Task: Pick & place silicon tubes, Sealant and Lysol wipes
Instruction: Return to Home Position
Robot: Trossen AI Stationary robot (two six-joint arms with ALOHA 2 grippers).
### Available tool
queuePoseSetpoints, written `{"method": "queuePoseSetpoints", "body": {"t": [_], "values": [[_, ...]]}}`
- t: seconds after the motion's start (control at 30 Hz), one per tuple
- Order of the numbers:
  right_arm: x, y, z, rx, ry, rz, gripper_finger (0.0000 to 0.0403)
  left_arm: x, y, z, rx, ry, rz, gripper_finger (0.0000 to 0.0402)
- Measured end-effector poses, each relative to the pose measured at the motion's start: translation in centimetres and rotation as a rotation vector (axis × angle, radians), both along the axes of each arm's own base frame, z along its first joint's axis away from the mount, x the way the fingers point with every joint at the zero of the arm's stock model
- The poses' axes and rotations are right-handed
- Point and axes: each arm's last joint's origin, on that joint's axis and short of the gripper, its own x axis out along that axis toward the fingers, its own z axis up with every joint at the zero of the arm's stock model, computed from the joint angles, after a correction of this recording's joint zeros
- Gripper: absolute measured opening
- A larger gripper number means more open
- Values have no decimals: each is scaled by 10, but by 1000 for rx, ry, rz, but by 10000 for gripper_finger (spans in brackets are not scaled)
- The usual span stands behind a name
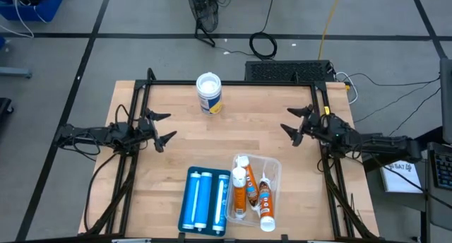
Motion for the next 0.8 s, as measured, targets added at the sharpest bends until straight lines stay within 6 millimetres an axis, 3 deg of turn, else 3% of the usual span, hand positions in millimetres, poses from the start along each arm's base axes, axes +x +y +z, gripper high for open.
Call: {"method": "queuePoseSetpoints", "body": {"t": [0.23, 0.8], "values": [[-1, 0, -8, 17, 81, 0, 364, 0, 0, 0, 0, 0, 0, 379], [-1, 0, -9, -7, 97, -4, 364, 0, 0, 0, 0, 0, 0, 379]]}}
